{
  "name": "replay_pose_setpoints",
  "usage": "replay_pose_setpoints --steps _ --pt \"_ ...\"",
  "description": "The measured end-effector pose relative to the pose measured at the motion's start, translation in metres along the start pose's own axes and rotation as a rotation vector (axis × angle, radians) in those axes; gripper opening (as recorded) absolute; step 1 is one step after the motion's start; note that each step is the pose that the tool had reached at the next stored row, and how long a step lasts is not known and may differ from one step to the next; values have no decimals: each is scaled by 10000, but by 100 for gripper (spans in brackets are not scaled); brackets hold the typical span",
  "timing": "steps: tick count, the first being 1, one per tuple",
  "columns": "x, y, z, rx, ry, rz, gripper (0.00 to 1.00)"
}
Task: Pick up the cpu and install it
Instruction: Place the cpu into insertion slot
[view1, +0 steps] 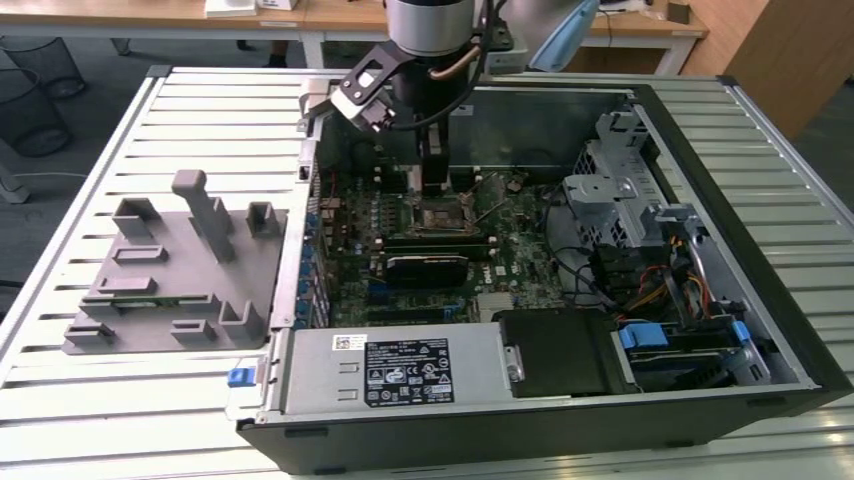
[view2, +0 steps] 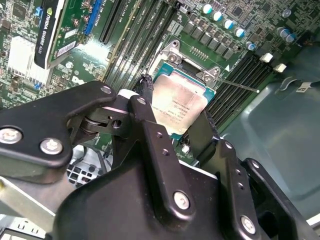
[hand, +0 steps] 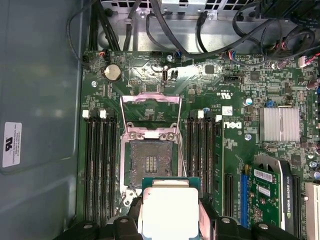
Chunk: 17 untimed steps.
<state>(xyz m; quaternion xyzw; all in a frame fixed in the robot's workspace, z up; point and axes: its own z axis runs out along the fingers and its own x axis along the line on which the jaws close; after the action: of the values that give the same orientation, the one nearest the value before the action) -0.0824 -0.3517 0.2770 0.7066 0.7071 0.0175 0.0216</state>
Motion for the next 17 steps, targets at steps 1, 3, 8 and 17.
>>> replay_pose_setpoints --steps 1,3,8,17 --pt "0 1 1 1 -1 1 53" --pt "3 3 10 0 1 2 53" --pt "46 12 37 0 0 1 53" --pt "89 50 91 -4 11 -179 53"
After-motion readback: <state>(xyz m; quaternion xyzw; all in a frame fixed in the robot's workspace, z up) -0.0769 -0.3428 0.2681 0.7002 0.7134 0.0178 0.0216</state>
